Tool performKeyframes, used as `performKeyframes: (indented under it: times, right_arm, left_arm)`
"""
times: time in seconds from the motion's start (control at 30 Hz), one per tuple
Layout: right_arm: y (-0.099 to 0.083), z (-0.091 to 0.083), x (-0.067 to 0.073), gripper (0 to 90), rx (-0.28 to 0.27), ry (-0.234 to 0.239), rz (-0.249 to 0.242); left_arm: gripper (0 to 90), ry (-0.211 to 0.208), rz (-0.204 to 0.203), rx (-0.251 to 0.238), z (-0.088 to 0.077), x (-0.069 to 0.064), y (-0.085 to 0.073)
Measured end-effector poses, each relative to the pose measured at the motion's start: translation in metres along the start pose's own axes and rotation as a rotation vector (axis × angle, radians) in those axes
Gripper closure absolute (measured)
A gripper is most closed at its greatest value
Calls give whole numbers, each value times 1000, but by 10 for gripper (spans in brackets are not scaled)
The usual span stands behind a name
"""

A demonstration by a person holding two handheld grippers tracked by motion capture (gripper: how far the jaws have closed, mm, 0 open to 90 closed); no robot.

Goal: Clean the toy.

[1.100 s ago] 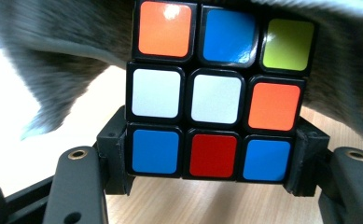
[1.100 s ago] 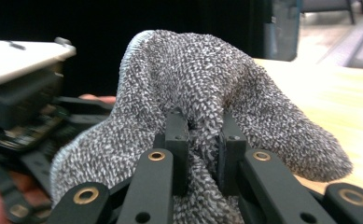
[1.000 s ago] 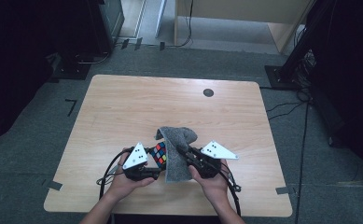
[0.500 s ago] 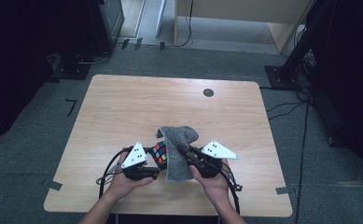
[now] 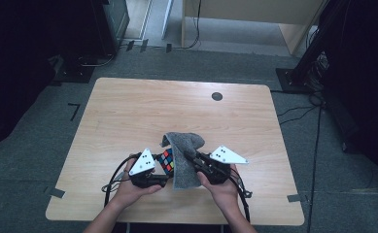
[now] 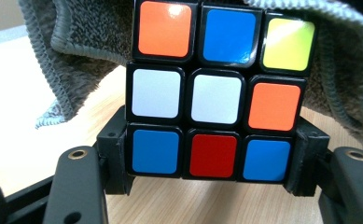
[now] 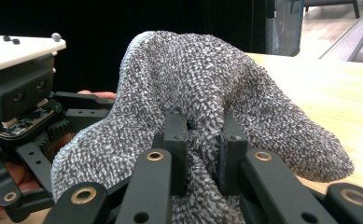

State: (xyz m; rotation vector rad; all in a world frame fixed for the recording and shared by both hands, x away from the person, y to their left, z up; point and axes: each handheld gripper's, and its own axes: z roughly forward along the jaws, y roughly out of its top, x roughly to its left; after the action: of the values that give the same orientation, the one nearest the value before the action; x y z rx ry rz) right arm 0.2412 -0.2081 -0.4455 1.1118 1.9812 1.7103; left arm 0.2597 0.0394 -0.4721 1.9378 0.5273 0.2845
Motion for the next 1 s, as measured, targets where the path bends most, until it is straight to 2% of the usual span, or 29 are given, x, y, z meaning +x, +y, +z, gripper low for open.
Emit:
performKeyframes:
  times: [0.17,0.37,0.53,0.67,0.8,0.9,1.0]
  right_arm:
    - [4,-3,8,783,-17,44,-9]
    - [6,-2,10,778,-16,91,-18]
    - [6,3,8,773,-7,119,4]
    - [5,2,12,768,-5,140,-10]
    - [7,-1,13,771,-13,131,-19]
    - [6,-1,7,769,-14,108,-3]
    - [5,-1,2,768,-13,96,9]
  left_arm:
    - [342,-39,-37,-22,4,-5,-1]
    - [342,-24,-16,-9,4,-6,-2]
    - [342,-21,-24,-6,3,-2,-5]
    - [342,-20,-23,-8,4,0,-5]
    - [342,-18,-8,-15,3,-3,-1]
    - [342,-13,0,-17,1,-3,0]
    - [342,-16,-11,-21,0,0,-1]
